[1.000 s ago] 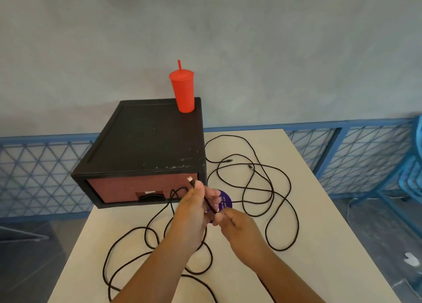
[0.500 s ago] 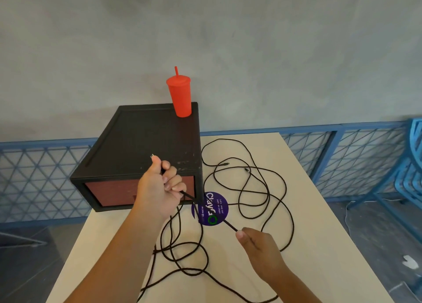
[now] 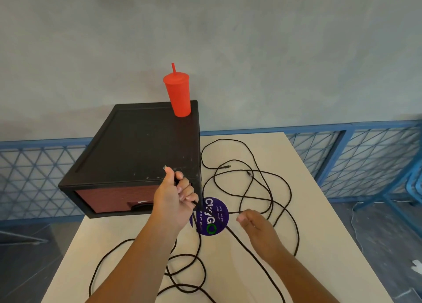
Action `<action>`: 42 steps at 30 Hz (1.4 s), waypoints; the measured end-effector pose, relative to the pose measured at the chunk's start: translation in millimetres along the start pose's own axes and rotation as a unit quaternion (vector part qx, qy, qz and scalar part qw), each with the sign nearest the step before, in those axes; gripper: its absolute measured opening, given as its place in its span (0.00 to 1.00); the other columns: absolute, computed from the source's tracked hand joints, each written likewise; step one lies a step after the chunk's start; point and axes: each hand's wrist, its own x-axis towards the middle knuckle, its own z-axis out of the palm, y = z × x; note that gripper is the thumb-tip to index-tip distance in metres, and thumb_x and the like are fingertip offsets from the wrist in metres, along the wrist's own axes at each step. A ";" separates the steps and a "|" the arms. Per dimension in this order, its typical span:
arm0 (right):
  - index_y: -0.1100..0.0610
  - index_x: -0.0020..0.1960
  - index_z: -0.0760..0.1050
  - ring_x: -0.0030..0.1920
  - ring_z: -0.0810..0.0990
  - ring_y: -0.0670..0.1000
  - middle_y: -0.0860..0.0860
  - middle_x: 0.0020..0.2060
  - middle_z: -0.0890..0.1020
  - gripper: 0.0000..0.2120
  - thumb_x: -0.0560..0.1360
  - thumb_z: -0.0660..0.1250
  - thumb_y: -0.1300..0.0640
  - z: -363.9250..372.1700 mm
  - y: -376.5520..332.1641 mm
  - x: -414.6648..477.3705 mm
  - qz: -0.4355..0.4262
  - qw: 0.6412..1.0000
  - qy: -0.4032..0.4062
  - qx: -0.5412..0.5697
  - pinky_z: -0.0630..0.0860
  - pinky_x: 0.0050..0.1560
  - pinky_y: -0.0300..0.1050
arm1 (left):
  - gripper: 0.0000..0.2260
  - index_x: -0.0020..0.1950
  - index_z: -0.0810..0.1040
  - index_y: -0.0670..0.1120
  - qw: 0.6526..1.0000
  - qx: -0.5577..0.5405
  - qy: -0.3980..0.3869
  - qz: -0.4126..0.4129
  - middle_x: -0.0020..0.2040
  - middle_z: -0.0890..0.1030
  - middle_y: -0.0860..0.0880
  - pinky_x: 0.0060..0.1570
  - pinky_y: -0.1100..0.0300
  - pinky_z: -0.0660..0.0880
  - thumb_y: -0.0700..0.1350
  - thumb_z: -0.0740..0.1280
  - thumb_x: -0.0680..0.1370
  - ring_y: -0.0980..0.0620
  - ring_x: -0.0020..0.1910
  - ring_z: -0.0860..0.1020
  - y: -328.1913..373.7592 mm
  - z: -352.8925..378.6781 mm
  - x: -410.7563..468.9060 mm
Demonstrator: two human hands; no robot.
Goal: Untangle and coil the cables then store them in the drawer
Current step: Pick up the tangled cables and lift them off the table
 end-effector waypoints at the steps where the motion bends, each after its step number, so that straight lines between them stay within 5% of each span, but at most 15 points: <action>1: 0.48 0.40 0.69 0.40 0.72 0.43 0.45 0.37 0.74 0.10 0.80 0.56 0.53 -3.6 -0.1 10.5 0.002 1.000 0.009 -0.003 0.68 0.42 0.37 | 0.23 0.32 0.70 0.47 1.000 0.008 0.001 0.001 0.20 0.62 0.53 0.17 0.66 0.59 0.59 0.52 0.79 0.58 0.17 0.58 -0.9 1.1 4.1; 10: 0.52 0.47 0.74 0.43 0.74 0.45 0.51 0.48 0.78 0.05 0.77 0.59 0.55 -30.6 24.2 105.7 0.082 0.993 0.080 -0.017 0.66 0.38 0.35 | 0.21 0.34 0.71 0.47 0.998 0.058 0.019 -0.004 0.23 0.64 0.53 0.27 0.63 0.59 0.59 0.54 0.79 0.57 0.20 0.61 -6.6 12.0 40.0; 17: 0.55 0.67 0.69 0.65 0.69 0.59 0.58 0.65 0.70 0.19 0.78 0.60 0.54 -40.5 56.0 152.8 0.177 0.975 0.083 -0.103 0.66 0.63 0.50 | 0.19 0.39 0.75 0.46 0.998 0.051 0.012 -0.023 0.28 0.70 0.51 0.32 0.61 0.62 0.56 0.53 0.81 0.56 0.24 0.66 -19.5 19.0 63.0; 22: 0.54 0.71 0.63 0.65 0.69 0.60 0.58 0.67 0.68 0.22 0.78 0.57 0.56 -41.1 74.9 171.5 0.223 0.962 0.034 -0.154 0.69 0.61 0.52 | 0.15 0.55 0.77 0.45 0.996 0.081 -0.016 -0.034 0.33 0.77 0.51 0.36 0.59 0.69 0.50 0.54 0.81 0.56 0.29 0.72 -25.6 17.2 69.0; 26: 0.53 0.71 0.63 0.55 0.77 0.56 0.56 0.60 0.76 0.23 0.76 0.56 0.62 -38.6 88.0 176.0 0.241 0.954 0.016 -0.180 0.76 0.49 0.47 | 0.14 0.59 0.76 0.45 0.994 0.096 -0.026 -0.037 0.37 0.80 0.50 0.35 0.59 0.71 0.45 0.53 0.82 0.55 0.31 0.73 -28.0 19.9 69.8; 29: 0.53 0.69 0.65 0.44 0.78 0.54 0.57 0.54 0.79 0.24 0.75 0.54 0.67 -36.8 94.0 172.2 0.254 0.951 0.009 -0.178 0.72 0.35 0.40 | 0.13 0.60 0.75 0.45 0.994 0.099 -0.029 -0.044 0.39 0.82 0.50 0.38 0.58 0.72 0.43 0.53 0.82 0.55 0.33 0.73 -28.8 18.7 68.4; 32: 0.57 0.65 0.71 0.42 0.76 0.53 0.56 0.53 0.80 0.19 0.76 0.55 0.65 -36.7 92.5 169.6 0.254 0.958 0.031 -0.129 0.72 0.36 0.41 | 0.14 0.60 0.75 0.45 0.993 0.102 -0.028 -0.052 0.41 0.83 0.49 0.39 0.57 0.73 0.40 0.52 0.82 0.55 0.33 0.74 -28.9 16.1 66.9; 35: 0.62 0.57 0.76 0.37 0.76 0.51 0.53 0.38 0.79 0.13 0.77 0.57 0.64 -38.3 76.5 162.9 0.255 0.964 0.070 0.036 0.76 0.41 0.46 | 0.14 0.60 0.76 0.45 0.993 0.099 -0.028 -0.058 0.44 0.83 0.47 0.39 0.57 0.73 0.39 0.52 0.82 0.54 0.33 0.75 -28.7 14.2 62.4; 42: 0.56 0.43 0.76 0.28 0.66 0.46 0.50 0.28 0.72 0.08 0.77 0.60 0.58 -44.7 6.6 117.5 0.155 0.970 0.097 0.159 0.64 0.32 0.38 | 0.14 0.60 0.76 0.45 0.994 0.091 -0.026 -0.056 0.45 0.84 0.48 0.39 0.58 0.72 0.39 0.53 0.82 0.55 0.33 0.74 -26.4 14.6 45.7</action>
